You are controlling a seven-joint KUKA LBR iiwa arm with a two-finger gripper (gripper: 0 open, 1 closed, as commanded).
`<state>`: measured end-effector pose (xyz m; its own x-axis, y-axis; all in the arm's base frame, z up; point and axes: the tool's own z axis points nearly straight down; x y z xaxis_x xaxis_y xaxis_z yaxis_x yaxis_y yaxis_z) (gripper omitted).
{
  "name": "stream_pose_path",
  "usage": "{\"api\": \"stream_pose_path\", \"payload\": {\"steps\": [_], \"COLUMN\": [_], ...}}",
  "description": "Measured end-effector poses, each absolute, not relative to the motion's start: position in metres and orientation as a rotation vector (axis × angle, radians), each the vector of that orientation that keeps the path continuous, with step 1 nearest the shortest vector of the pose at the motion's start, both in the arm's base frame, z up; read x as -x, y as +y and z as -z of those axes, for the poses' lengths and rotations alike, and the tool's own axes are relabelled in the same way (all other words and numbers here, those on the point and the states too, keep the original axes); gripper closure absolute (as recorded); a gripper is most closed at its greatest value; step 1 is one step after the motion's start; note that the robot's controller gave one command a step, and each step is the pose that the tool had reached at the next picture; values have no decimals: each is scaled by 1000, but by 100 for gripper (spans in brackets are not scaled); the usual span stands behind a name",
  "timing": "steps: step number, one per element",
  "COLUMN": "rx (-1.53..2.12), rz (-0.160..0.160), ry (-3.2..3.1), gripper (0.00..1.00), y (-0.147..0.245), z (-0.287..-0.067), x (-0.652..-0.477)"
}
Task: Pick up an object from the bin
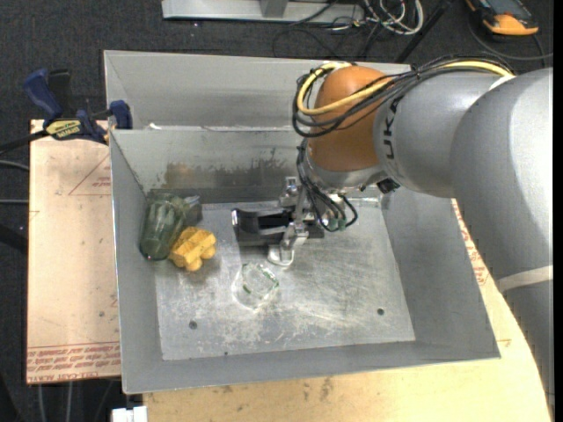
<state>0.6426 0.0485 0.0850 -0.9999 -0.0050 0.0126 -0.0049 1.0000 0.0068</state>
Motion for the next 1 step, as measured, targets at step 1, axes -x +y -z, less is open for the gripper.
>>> {"api": "stream_pose_path", "payload": {"steps": [1], "rx": [-10], "rz": [10], "ry": [-3131], "gripper": [100], "y": [49], "z": [-86], "x": [-642]}}
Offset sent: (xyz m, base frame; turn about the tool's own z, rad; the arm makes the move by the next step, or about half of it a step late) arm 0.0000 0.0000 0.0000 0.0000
